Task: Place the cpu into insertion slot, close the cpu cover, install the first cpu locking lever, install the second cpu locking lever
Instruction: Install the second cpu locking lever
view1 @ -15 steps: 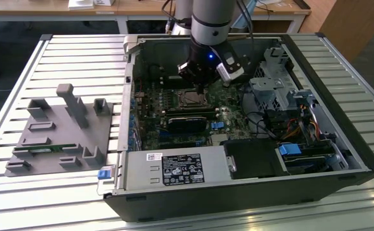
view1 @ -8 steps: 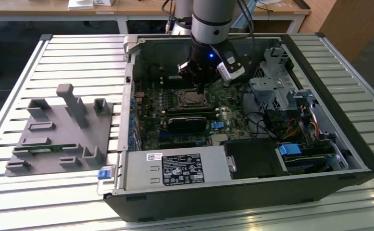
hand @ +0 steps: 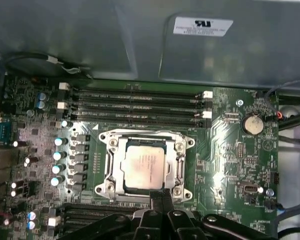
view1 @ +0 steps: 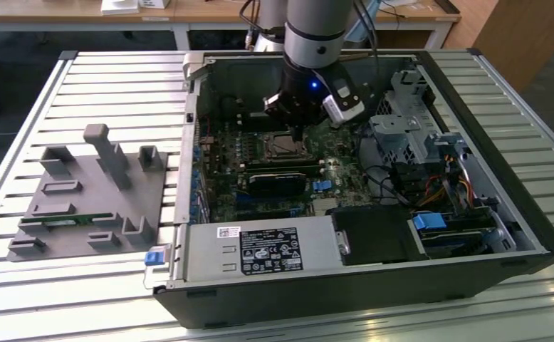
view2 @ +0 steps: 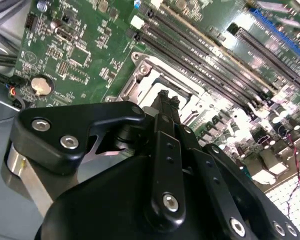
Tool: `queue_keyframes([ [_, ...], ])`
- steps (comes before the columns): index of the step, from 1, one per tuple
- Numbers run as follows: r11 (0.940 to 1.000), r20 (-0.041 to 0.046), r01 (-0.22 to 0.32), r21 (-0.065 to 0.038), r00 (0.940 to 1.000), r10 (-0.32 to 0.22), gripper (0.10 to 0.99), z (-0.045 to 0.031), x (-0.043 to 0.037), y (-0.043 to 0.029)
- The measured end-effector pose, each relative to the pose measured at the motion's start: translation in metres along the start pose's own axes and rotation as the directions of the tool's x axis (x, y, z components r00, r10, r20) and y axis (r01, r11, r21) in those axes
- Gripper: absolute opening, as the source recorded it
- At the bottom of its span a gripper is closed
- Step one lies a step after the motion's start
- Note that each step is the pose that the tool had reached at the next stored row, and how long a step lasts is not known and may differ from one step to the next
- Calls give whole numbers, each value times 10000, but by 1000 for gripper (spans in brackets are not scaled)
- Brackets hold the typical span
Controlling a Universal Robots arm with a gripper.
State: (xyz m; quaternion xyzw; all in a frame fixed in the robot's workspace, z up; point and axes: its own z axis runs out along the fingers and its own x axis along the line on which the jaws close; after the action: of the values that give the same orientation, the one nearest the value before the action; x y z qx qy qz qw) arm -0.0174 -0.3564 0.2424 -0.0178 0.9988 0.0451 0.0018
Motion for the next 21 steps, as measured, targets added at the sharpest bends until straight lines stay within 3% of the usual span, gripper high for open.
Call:
queue_keyframes([
  [5,10000,-1,0,-25,10000,0,114,-4,2,-45],
  [8,9998,-61,-8,-214,10000,6,114,2,2,-56],
  [11,9996,-93,-12,-292,10000,9,114,18,2,-63],
  [15,9989,-109,-15,-473,9999,10,114,41,3,-84],
  [21,9988,-127,-17,-484,9999,11,114,62,6,-169],
])
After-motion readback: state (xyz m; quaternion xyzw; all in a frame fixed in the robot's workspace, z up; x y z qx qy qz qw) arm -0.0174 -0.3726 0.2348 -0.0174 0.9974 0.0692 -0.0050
